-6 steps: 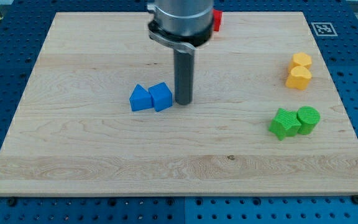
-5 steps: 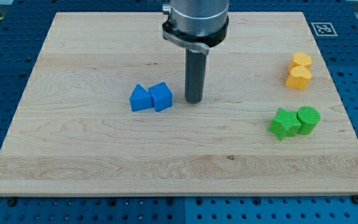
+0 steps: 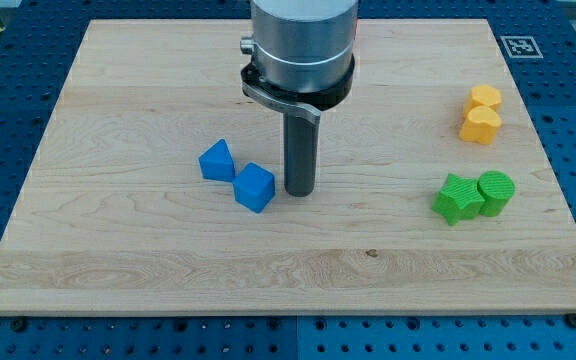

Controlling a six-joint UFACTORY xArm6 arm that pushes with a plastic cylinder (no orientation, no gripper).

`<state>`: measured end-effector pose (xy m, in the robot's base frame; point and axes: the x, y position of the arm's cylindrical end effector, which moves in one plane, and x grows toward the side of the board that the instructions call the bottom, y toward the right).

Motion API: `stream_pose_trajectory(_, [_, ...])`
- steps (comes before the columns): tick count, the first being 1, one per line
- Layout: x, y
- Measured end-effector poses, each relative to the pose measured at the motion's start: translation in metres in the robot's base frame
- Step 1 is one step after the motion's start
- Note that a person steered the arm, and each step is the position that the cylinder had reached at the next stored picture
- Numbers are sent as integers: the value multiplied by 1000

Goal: Place the blue cube bottom right corner of the board

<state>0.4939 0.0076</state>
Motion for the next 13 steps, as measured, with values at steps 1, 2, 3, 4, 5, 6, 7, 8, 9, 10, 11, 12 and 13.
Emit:
stream_pose_trajectory(1, [-22, -8])
stream_pose_trajectory(2, [-35, -15])
stream_pose_trajectory(3, [-31, -31])
stream_pose_trajectory(4, [-5, -36])
stream_pose_trajectory(5, [35, -26])
stream_pose_trajectory(6, [39, -20])
stream_pose_trajectory(7, [17, -35])
stream_pose_trajectory(8, [13, -68])
stream_pose_trajectory(9, [15, -109])
stream_pose_trajectory(10, [32, -123])
stream_pose_trajectory(11, [56, -91])
stream_pose_trajectory(12, [56, 4])
stream_pose_trajectory(13, [56, 49])
